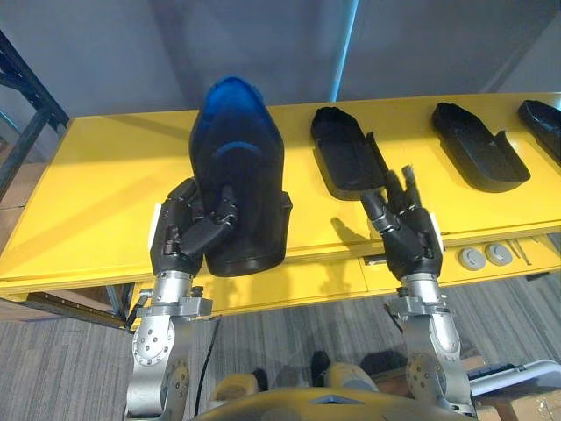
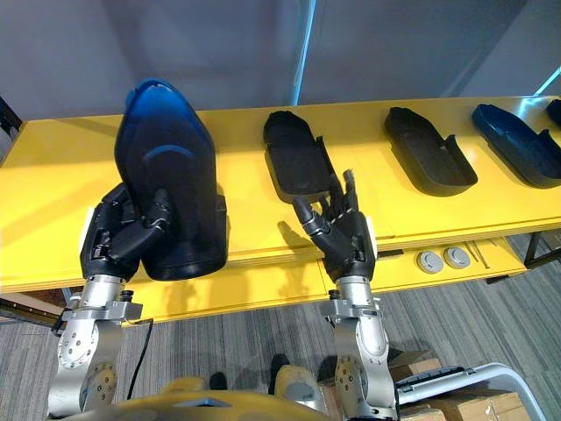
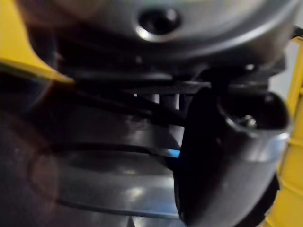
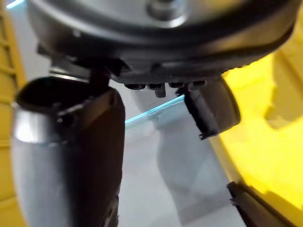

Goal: Walk over and take three plastic housings, then place them on the shelf

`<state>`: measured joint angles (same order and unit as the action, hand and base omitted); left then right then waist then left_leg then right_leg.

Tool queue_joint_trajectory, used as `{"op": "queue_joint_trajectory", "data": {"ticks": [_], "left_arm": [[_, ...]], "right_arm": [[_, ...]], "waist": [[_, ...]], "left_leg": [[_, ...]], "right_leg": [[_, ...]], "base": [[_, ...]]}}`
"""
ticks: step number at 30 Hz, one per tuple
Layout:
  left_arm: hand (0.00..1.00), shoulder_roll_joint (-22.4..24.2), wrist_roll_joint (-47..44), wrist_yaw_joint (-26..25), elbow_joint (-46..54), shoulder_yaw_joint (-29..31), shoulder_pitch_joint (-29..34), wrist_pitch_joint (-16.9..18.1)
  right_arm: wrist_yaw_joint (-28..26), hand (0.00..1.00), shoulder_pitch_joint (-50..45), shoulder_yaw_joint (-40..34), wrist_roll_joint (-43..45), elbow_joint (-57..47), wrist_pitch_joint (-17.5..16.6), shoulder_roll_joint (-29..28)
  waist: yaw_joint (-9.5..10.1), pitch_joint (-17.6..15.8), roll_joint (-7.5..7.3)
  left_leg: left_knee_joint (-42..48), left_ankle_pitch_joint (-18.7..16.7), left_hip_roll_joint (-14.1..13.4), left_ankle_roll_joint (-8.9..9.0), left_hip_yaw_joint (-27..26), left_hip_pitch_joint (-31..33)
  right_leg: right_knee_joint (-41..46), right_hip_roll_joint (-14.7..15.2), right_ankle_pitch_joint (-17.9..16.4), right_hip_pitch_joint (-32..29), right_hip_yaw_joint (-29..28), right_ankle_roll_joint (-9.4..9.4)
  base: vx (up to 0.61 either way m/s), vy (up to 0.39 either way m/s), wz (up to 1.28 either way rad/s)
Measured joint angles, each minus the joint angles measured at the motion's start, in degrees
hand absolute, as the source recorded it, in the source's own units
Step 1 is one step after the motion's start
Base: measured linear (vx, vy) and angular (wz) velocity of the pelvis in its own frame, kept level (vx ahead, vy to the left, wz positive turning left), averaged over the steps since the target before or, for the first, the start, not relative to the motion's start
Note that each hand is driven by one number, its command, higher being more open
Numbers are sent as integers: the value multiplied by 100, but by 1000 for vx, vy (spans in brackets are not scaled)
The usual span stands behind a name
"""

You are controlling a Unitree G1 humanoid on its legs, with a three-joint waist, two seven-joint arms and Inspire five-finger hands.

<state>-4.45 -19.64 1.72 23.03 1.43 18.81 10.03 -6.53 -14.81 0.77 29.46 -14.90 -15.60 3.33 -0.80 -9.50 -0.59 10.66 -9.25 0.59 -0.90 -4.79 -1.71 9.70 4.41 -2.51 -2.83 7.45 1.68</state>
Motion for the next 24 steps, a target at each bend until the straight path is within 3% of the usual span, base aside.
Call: {"op": "queue_joint_trajectory", "data": {"ticks": [5,7,9,10,11,14,15,16,17,18,20,21,22,24], "left_arm": [[0,1,-25,-156,28,18,146,23],[0,0,-40,-91,58,-93,183,23],[0,-2,-51,37,137,-127,167,23],[0,10,-54,170,157,-166,75,23],[0,9,-54,221,158,-190,16,24],[0,14,-76,217,176,-120,-112,138],[0,3,-106,189,176,-30,-111,148],[0,3,-165,146,176,45,-102,149],[0,-1,-258,140,176,64,-90,158],[0,0,-348,91,176,102,-46,208],[0,15,-534,47,175,166,22,281],[0,16,-531,21,174,167,31,301],[0,67,-529,0,162,169,92,368],[0,87,-522,-20,113,147,65,366]], "right_arm": [[89,100,112,155,5,-457,-251,-88],[89,100,228,194,-2,-460,-267,-91],[99,100,240,132,-42,-469,-273,-94],[149,100,246,-21,-266,-454,-279,-72],[208,100,254,-116,-380,-429,-279,-21],[308,100,383,-406,-617,-114,-269,105],[305,100,448,-407,-609,-13,-268,96],[283,100,514,-413,-596,65,-263,106],[268,100,525,-419,-596,72,-263,95],[198,100,550,-383,-594,81,-263,98],[131,100,691,-231,-539,205,-265,146],[100,100,722,-196,-518,243,-265,155],[66,100,800,-81,-403,282,-268,246],[67,100,816,-57,-400,296,-268,239]], "waist": [[69,57,35],[45,101,97],[-64,132,113],[-153,140,194],[-161,140,265],[-121,133,284],[-118,120,239],[-125,25,69],[-80,17,52],[-67,32,100],[-87,34,170],[-83,51,197],[-89,128,363],[-280,139,362]], "left_leg": [[4,11,9,7,152,79],[-162,13,10,65,161,107],[-245,-76,-275,61,-723,113],[-204,107,-512,49,-1322,140],[-208,377,-584,195,-1450,144],[-154,528,-279,184,-1080,165],[169,564,-167,225,-924,327],[713,556,-49,277,-796,624],[959,487,-93,188,-762,724],[1240,354,-398,50,-655,823],[1212,422,-913,89,-371,733],[1059,590,-1010,83,-296,633],[799,757,-1047,323,-186,437],[664,471,-875,396,-442,411]], "right_leg": [[-88,-7,31,42,104,-13],[-101,104,10,98,420,-34],[-110,261,12,122,757,-31],[-73,374,8,146,1017,-31],[-54,404,-1,176,1104,-19],[6,663,-151,302,1107,122],[-36,821,-208,348,1099,158],[-79,1066,-209,405,1045,226],[-75,1128,-233,400,958,284],[-71,1142,-236,392,711,289],[-69,1150,-225,347,226,309],[-72,1157,-191,297,73,365],[-111,1179,-70,150,-224,577],[-340,1335,-40,148,-363,607]], "base": [[-35,-2,15],[-13,-4,58],[-17,15,101],[-13,61,124],[-10,124,113],[-25,113,63],[-85,147,36],[-109,177,19],[-130,163,-12],[-119,172,-48],[-81,264,-74],[-26,470,-110],[-6,438,-94],[4,403,-35]]}}
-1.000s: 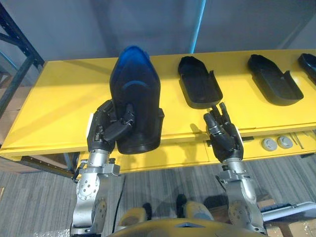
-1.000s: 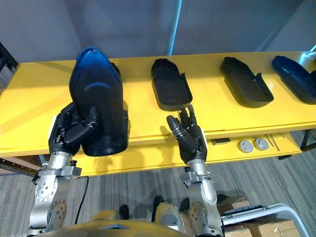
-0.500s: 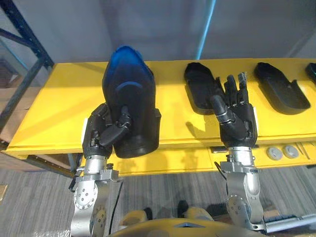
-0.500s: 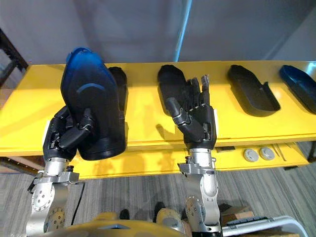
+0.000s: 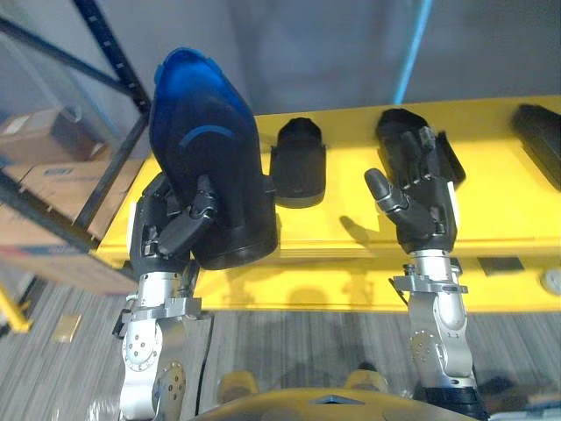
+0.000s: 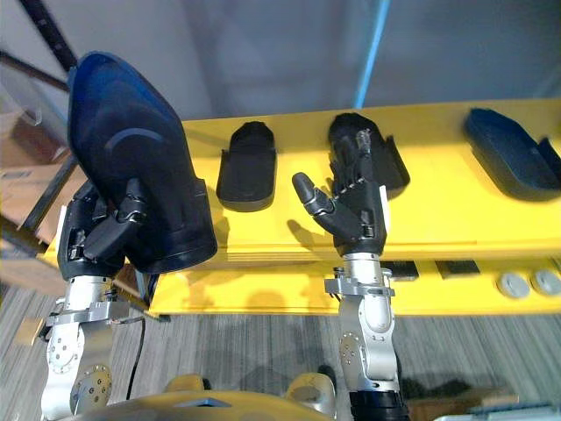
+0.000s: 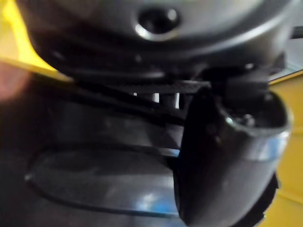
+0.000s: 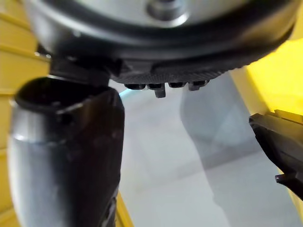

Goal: Walk over and take three plastic housings, then place them on the shelf

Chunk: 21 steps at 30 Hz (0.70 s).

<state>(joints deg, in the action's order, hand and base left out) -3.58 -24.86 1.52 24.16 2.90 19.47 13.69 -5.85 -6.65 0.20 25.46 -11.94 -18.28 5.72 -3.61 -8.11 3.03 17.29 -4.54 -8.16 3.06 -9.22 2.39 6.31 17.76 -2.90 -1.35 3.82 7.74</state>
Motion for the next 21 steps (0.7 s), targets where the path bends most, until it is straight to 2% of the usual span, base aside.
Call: {"op": "queue_joint_trajectory", "data": {"ticks": [1,2,3,5,7,8,10,12,14,15,16,17,19,21], "left_arm": [[0,3,2,27,-11,-6,-48,-7],[0,-83,5,80,-104,5,-198,-9],[0,-103,5,104,-191,34,-225,-24],[0,-120,49,174,-395,160,-205,-91],[0,-262,131,207,-424,278,-209,-165],[0,-310,133,249,-423,275,-211,-166],[0,-385,304,418,-377,231,-219,-212],[0,-465,324,506,-338,149,-268,-304],[0,-579,327,498,-339,117,-426,-412],[0,-548,329,446,-339,117,-516,-464],[0,-498,350,353,-338,109,-609,-509],[0,-469,377,314,-331,109,-630,-509],[0,-306,526,-24,-329,104,-630,-536],[0,-210,520,-211,-329,112,-628,-547]], "right_arm": [[20,100,2,-23,-4,1,-5,-6],[43,100,12,-70,-34,93,-4,-112],[96,100,5,-64,-34,182,-2,-154],[250,100,-13,127,-38,414,0,-253],[377,100,-70,258,-113,432,-5,-445],[414,100,-76,262,-182,432,-5,-480],[503,100,-79,280,-274,432,-5,-480],[595,100,-112,300,-291,430,-4,-482],[658,100,-148,314,-498,431,-2,-476],[637,100,-133,332,-500,425,-4,-389],[602,100,-120,304,-481,426,-3,-270],[577,100,-104,285,-480,426,-2,-200],[399,100,26,211,-465,427,15,76],[353,100,104,142,-463,415,15,148]], "waist": [[-64,-7,-10],[-105,-83,-148],[-110,-84,-195],[51,-77,-206],[77,-59,-235],[91,-53,-242],[125,-11,-191],[135,40,-192],[129,97,-272],[114,117,-304],[104,117,-296],[103,117,-276],[96,123,-177],[96,133,-155]], "left_leg": [[-155,-136,110,92,-71,-10],[-292,-295,297,287,-100,-92],[-276,-320,362,248,-98,-121],[-240,-429,391,230,-179,-281],[-201,-551,348,254,-200,-301],[-202,-578,338,255,-211,-299],[-317,-618,244,274,-258,-269],[-555,-516,163,269,-265,-289],[-685,-399,51,352,-304,-285],[-731,-290,-40,430,-315,-287],[-770,-227,-104,472,-314,-292],[-779,-218,-141,482,-318,-286],[-806,-200,-244,505,-358,-302],[-907,-158,-257,520,-365,-362]], "right_leg": [[-117,90,45,-17,-45,2],[-171,282,342,31,-136,116],[-152,335,406,68,-136,171],[-76,335,653,124,81,262],[44,333,686,139,363,250],[47,332,683,134,474,215],[33,206,836,1,843,-159],[-133,14,1000,-73,860,-352],[-151,-182,718,-127,914,-459],[-219,-271,750,-136,927,-406],[-295,-340,844,-139,960,-276],[-347,-380,877,-140,964,-225],[-383,-482,907,-162,970,-179],[-384,-504,907,-154,978,-179]], "base": [[-12,404,30],[-32,415,28],[-46,313,6],[-36,168,-25],[-36,56,-9],[-19,-5,-9],[-15,-29,-22],[2,-25,-29],[52,-78,-21],[99,-125,-11],[99,-123,-10],[67,-84,-14],[40,-57,-15],[9,-14,-2]]}}
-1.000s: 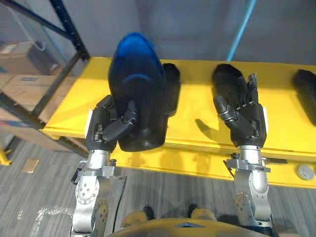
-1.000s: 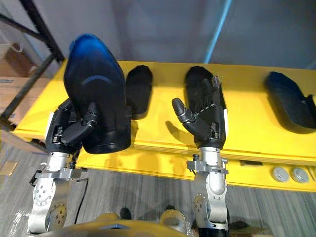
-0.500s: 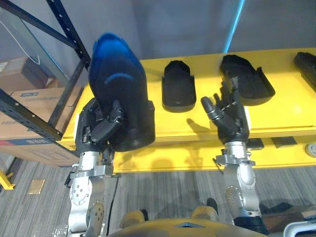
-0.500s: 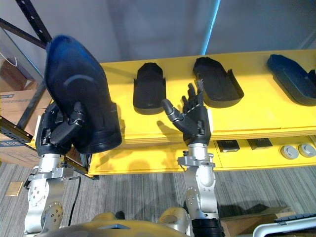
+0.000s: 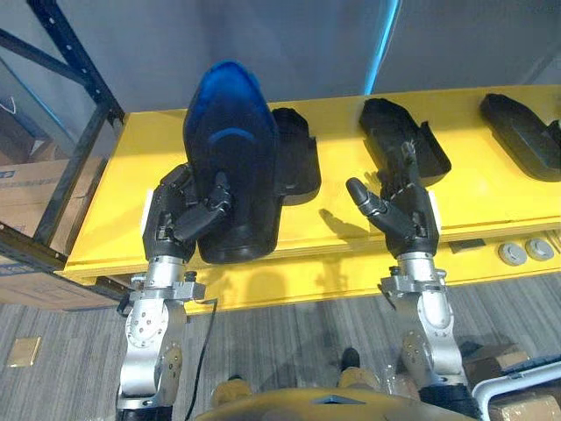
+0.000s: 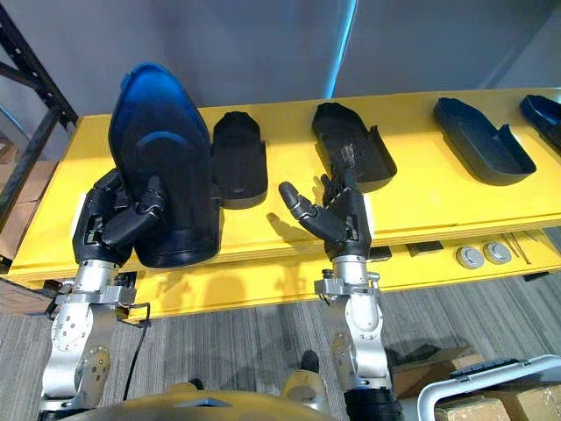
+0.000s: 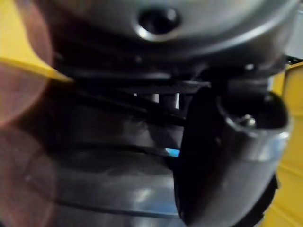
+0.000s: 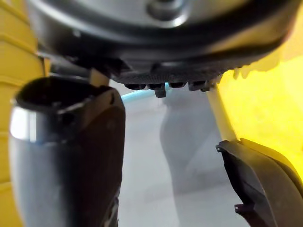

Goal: Walk over and take three plastic housings, then place them on the shelf

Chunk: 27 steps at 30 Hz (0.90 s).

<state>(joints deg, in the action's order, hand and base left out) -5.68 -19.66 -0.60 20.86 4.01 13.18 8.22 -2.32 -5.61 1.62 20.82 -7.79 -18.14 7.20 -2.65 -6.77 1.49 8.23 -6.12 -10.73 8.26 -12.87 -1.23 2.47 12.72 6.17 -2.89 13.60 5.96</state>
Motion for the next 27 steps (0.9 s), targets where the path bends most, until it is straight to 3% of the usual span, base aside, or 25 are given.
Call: {"op": "queue_joint_trajectory", "data": {"ticks": [6,12,21,25,27], "left_arm": [[0,85,488,-655,-34,669,27,-15],[0,-430,401,-1069,-1126,1971,-452,-79],[0,-1509,-815,-216,-2963,2086,-1395,-155],[0,-1660,-1241,141,-3494,2110,-1871,-409],[0,-1756,-1452,317,-3738,2107,-2102,-714]], "right_arm": [[-245,100,-96,-144,21,-510,142,39],[-365,100,-289,-87,28,-708,381,38],[-725,100,-326,482,44,-707,785,252],[-844,100,-332,715,225,-708,836,363],[-867,100,-335,854,225,-707,897,446]], "waist": [[68,1,10],[86,-47,164],[-25,-34,348],[-90,-45,399],[-134,-64,437]], "left_leg": [[-139,15,22,6,-26,-166],[-365,146,48,12,-186,-343],[-550,236,87,29,-516,-543],[-555,240,89,23,-580,-519],[-555,245,90,16,-602,-523]], "right_leg": [[-197,-12,21,207,2,36],[-268,-32,43,194,-149,70],[-254,-40,99,95,-433,152],[-237,-41,101,13,-479,157],[-223,-41,100,-2,-500,157]], "base": [[-34,-1,-2],[-35,-5,-11],[-1,10,-16],[-3,6,-7],[-8,0,-4]]}}
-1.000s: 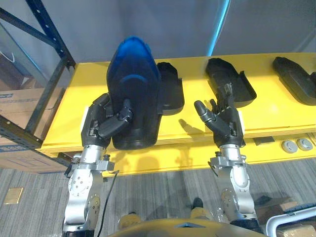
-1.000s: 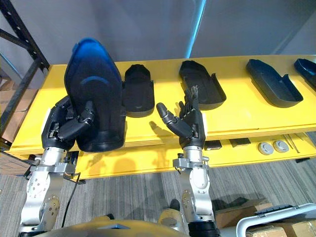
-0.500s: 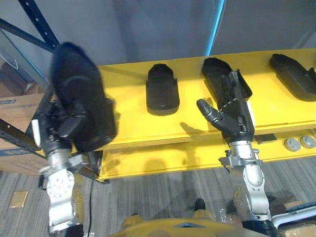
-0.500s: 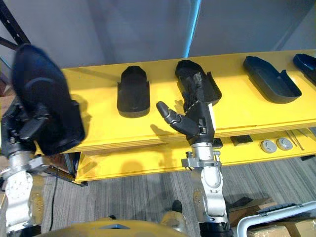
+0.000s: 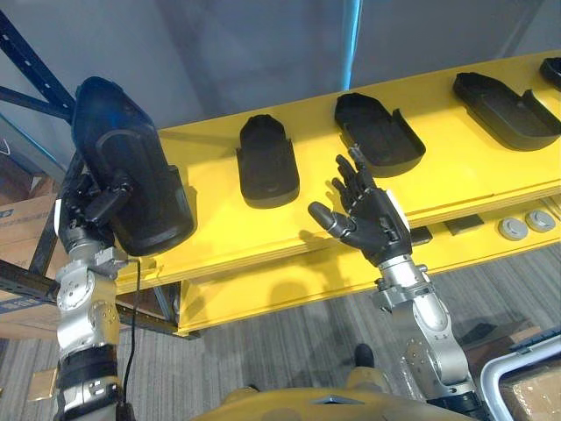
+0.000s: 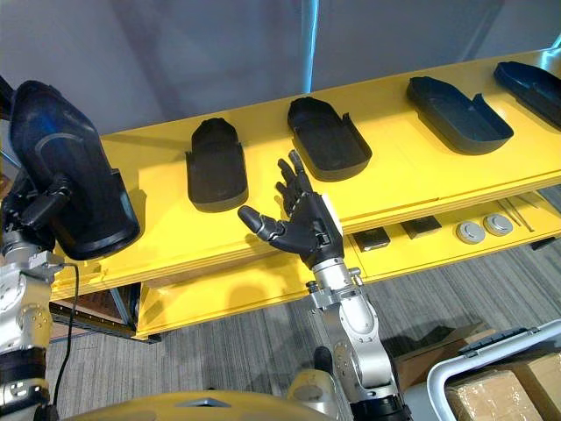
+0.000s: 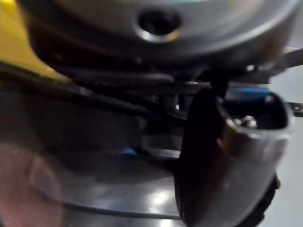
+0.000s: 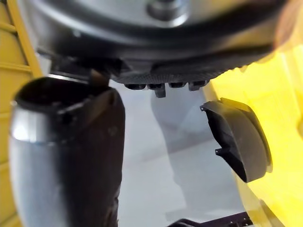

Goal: Walk over and take three plastic housings, then place them on the shelf

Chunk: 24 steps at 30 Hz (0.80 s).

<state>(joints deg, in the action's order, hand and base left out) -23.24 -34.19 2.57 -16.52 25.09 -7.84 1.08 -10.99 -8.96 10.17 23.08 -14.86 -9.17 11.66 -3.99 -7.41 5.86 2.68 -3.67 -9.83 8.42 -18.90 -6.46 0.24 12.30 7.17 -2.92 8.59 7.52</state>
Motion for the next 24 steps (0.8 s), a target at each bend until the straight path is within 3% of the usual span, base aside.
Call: {"op": "queue_joint_trajectory", "data": {"ticks": [5,10,17,24], "left_arm": [[0,-66,-288,44,-358,3,-371,-532],[0,-421,-448,-124,-843,1,-663,-1027],[0,-982,-181,-238,-1235,171,-742,-1395],[0,-1143,598,-103,-1454,744,-740,-1642]], "right_arm": [[-3,100,-9,235,31,-4,76,19],[27,100,-54,417,40,-176,163,215],[164,100,-156,766,38,-389,165,223],[394,100,-167,1045,35,-395,167,332]], "waist": [[-76,-51,140],[-129,-112,256],[-115,-170,366],[-53,-199,424]], "left_leg": [[1,12,4,-18,-126,0],[1,26,6,-42,-196,23],[3,30,-2,-45,-183,30],[13,31,-1,-46,-119,54]], "right_leg": [[76,0,-16,-105,-101,-19],[84,-1,-37,-170,-129,-43],[199,3,-69,-206,-121,-16],[304,31,-142,-221,-57,-6]], "base": [[-20,3,-8],[-32,-3,-6],[0,1,1],[0,1,7]]}}
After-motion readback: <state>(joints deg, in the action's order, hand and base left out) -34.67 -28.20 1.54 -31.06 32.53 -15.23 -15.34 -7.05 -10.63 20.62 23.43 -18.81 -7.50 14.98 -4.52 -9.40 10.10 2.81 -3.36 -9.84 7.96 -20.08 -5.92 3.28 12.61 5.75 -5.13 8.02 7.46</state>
